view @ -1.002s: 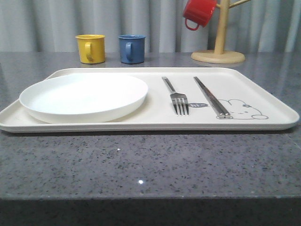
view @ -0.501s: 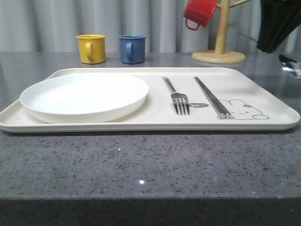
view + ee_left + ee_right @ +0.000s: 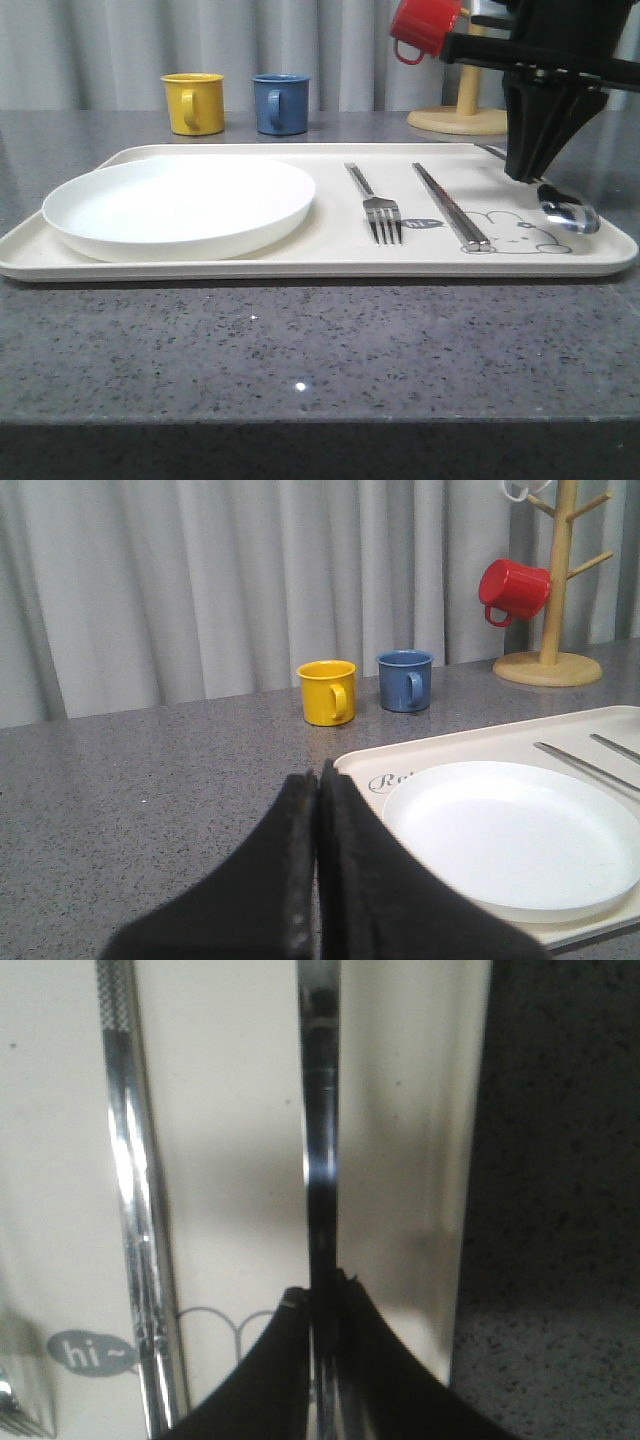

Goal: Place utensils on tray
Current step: 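Lower the spoon onto the tray beside the chopsticks and release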

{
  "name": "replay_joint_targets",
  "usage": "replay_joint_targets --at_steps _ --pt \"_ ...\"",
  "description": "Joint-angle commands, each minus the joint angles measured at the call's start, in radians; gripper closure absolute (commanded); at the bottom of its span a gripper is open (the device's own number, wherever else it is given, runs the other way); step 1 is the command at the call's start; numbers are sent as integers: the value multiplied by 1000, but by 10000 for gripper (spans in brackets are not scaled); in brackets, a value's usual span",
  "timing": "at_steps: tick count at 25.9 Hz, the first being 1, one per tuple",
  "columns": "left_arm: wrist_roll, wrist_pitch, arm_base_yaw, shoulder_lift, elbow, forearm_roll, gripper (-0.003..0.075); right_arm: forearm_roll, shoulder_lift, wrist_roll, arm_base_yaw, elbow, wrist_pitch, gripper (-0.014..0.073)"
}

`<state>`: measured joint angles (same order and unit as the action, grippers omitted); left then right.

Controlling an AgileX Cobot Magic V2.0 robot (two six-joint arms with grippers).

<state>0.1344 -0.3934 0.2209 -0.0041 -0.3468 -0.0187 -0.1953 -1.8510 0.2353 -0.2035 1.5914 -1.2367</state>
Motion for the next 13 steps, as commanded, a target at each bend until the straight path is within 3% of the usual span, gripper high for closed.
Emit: replay_joint_targets --at_steps 1,7,13 --pt "-10 78 -1 9 -24 -11 738 1 26 27 1 28 -10 526" --pt "-10 78 -1 9 -24 -11 738 2 19 29 1 28 -5 507" --pt "-10 78 -1 9 -24 -11 738 2 19 29 1 28 -5 372"
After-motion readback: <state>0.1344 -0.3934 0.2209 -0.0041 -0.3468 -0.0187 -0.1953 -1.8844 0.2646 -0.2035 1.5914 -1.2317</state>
